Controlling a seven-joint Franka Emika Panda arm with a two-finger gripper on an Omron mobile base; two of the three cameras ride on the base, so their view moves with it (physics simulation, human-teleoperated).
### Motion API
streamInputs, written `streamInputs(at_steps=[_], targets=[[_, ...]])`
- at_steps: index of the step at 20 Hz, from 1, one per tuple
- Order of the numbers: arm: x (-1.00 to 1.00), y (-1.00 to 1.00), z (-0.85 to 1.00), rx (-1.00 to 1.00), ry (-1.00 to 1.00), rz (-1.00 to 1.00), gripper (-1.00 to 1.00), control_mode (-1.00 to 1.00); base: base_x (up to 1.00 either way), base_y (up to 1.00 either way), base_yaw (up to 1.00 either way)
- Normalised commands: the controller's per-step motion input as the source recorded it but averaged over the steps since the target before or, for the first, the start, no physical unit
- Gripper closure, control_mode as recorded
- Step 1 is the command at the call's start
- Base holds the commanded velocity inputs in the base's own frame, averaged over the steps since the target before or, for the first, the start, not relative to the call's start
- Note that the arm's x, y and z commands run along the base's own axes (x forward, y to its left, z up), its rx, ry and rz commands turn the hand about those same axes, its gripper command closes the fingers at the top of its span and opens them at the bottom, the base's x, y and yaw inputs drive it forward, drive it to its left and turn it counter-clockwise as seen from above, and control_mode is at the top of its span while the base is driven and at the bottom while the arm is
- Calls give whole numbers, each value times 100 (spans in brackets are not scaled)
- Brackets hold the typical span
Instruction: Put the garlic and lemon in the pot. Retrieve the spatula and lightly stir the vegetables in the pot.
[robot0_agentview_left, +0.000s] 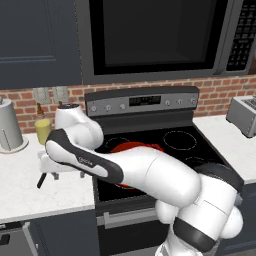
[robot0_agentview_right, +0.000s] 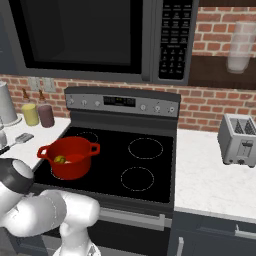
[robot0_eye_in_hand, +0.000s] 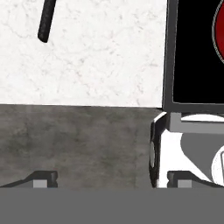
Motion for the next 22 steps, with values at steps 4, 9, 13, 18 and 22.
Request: streamInputs(at_steps=[4, 9, 13, 18, 22], targets=[[56, 14, -38, 0, 9, -6, -100, -100, 0, 0, 0], [30, 59, -39, -1, -1, -11, -100, -100, 0, 0, 0], [3, 48, -40, -2, -5, -14, -100, -100, 0, 0, 0], [25, 26, -40, -3, -5, -9, -100, -100, 0, 0, 0], [42, 30, -13, -3, -10, -8, -100, -100, 0, 0, 0]])
